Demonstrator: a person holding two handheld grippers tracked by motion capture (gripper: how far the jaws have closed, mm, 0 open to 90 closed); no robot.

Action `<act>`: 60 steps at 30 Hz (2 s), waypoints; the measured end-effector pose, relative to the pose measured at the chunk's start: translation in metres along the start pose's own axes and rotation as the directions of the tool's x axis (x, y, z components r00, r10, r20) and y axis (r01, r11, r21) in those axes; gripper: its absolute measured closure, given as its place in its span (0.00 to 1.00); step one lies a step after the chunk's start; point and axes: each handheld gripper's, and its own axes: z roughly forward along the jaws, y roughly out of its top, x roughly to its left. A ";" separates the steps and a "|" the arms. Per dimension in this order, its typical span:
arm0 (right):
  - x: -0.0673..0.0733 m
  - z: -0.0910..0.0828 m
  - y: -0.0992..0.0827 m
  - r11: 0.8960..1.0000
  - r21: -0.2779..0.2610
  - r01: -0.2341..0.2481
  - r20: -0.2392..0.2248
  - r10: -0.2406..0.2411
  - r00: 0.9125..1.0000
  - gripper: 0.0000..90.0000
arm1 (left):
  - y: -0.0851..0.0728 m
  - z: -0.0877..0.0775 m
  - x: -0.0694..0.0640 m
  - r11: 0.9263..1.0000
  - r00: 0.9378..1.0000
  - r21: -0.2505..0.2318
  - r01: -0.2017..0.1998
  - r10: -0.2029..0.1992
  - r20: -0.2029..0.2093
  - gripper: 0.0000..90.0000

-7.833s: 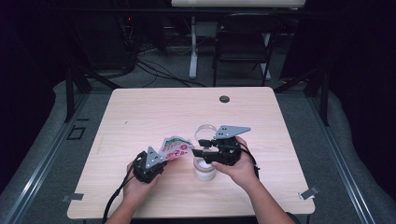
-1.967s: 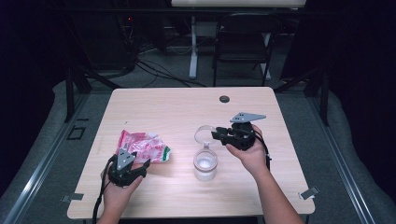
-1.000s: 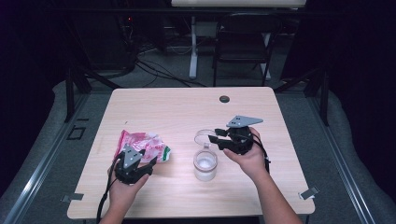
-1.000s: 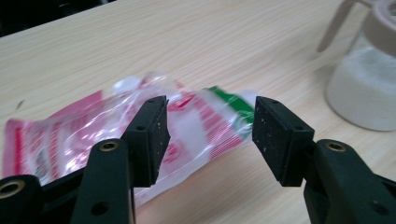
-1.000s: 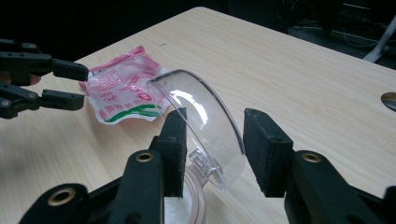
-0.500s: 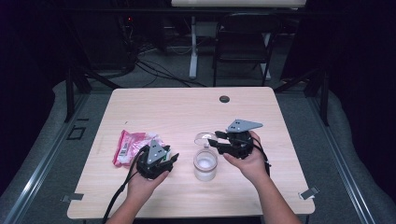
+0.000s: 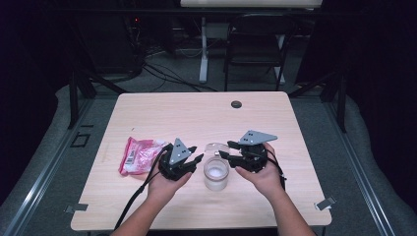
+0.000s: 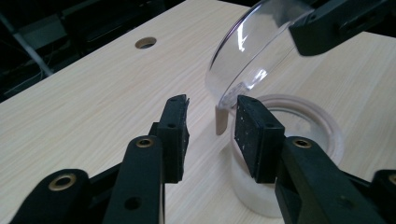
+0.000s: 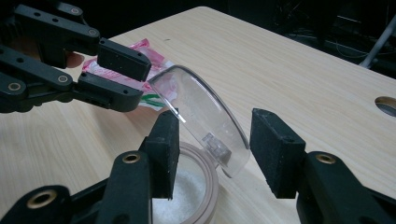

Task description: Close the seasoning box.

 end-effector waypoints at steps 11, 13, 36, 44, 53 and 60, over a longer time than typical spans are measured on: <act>0.002 -0.007 -0.001 1.000 0.010 0.011 -0.019 -0.011 1.000 0.58 | 0.009 0.004 -0.006 0.999 0.999 -0.001 -0.032 0.032 0.014 0.81; 0.002 -0.010 0.001 1.000 0.004 0.011 -0.031 -0.010 0.999 0.58 | 0.009 0.004 -0.007 0.999 0.999 -0.001 -0.032 0.032 0.015 0.81; -0.003 -0.023 0.005 0.997 -0.037 -0.070 -0.035 0.069 0.997 0.83 | 0.002 0.002 -0.014 0.999 0.998 0.021 -0.048 0.047 0.032 0.84; -0.003 -0.019 0.004 0.998 -0.015 -0.061 -0.038 0.060 0.997 0.82 | -0.006 0.001 -0.018 0.998 0.998 0.032 -0.046 0.045 0.039 0.84; -0.003 -0.012 0.000 0.998 0.023 -0.051 -0.060 0.052 0.997 0.82 | -0.013 0.001 -0.021 0.998 0.998 0.042 -0.045 0.043 0.048 0.84; 0.000 -0.006 -0.003 0.998 0.052 -0.037 -0.076 0.041 0.996 0.81 | -0.019 0.002 -0.023 0.998 0.998 0.056 -0.041 0.037 0.058 0.84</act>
